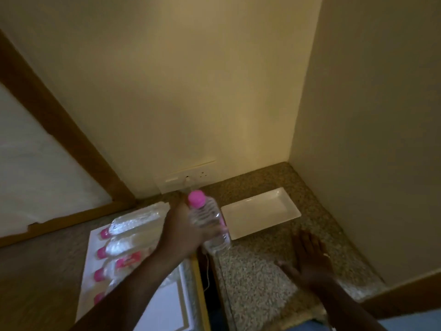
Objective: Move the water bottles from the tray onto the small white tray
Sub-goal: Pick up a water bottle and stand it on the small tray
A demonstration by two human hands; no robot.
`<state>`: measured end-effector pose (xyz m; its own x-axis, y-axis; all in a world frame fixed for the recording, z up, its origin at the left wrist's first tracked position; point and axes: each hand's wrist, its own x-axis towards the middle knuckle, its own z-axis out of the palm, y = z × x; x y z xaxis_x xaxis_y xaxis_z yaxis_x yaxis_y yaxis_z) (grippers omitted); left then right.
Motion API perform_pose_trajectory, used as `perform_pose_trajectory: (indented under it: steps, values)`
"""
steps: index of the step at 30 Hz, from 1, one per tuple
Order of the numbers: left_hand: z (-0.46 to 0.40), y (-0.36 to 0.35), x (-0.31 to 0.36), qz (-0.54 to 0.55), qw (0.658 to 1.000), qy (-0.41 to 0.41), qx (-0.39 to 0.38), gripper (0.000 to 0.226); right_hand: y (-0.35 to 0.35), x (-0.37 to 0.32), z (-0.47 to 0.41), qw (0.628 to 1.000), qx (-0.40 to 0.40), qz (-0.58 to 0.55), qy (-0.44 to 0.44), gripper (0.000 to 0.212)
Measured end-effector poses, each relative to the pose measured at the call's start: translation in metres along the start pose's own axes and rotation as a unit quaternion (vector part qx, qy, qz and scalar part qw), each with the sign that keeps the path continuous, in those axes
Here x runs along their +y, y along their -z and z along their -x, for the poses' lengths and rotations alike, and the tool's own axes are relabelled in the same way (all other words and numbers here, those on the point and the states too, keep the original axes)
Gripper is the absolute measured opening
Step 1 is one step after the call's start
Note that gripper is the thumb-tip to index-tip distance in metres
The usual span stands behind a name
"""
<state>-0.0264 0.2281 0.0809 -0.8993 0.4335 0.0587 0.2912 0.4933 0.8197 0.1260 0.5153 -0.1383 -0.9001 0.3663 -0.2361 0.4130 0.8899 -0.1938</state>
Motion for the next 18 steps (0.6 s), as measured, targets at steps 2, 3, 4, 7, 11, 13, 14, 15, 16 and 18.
perform_pose_trajectory:
  steps: [2, 3, 4, 7, 11, 13, 14, 15, 16, 18]
  values:
    - [-0.035, -0.044, 0.016, 0.005, 1.0, -0.018, -0.005, 0.066, 0.003, 0.017, -0.01, 1.0, -0.005, 0.011, -0.003, 0.114]
    - [-0.053, -0.067, 0.023, 0.004, 1.0, -0.023, 0.0, 0.066, 0.003, 0.025, -0.015, 1.0, -0.014, 0.019, -0.006, 0.114]
    - [-0.069, -0.089, 0.028, 0.004, 1.0, -0.028, 0.01, 0.065, 0.002, 0.031, -0.02, 0.999, -0.022, 0.027, -0.008, 0.113]
    - [-0.103, -0.141, 0.033, 0.005, 0.999, -0.04, 0.013, 0.074, 0.001, 0.033, -0.026, 0.999, -0.018, 0.029, -0.007, 0.112]
    - [-0.129, -0.192, 0.025, 0.006, 0.999, -0.031, -0.024, 0.079, 0.002, 0.032, -0.024, 1.0, -0.018, 0.017, -0.003, 0.113]
    - [-0.135, -0.207, 0.019, -0.006, 0.999, -0.031, -0.033, 0.08, 0.005, 0.032, -0.024, 1.0, -0.021, 0.005, -0.005, 0.116]
    - [-0.136, -0.212, 0.016, -0.012, 0.999, -0.028, -0.036, 0.08, 0.007, 0.031, -0.024, 1.0, -0.021, -0.003, -0.007, 0.118]
    - [-0.136, -0.215, 0.014, -0.016, 0.999, -0.026, -0.038, 0.081, 0.007, 0.031, -0.024, 1.0, -0.022, -0.008, -0.007, 0.119]
    - [-0.136, -0.217, 0.013, -0.019, 0.999, -0.029, -0.037, 0.082, 0.007, 0.03, -0.023, 1.0, -0.024, -0.009, -0.007, 0.118]
    - [-0.136, -0.219, 0.012, -0.02, 0.998, -0.042, -0.035, 0.08, 0.006, 0.031, -0.023, 1.0, -0.02, -0.015, -0.003, 0.115]
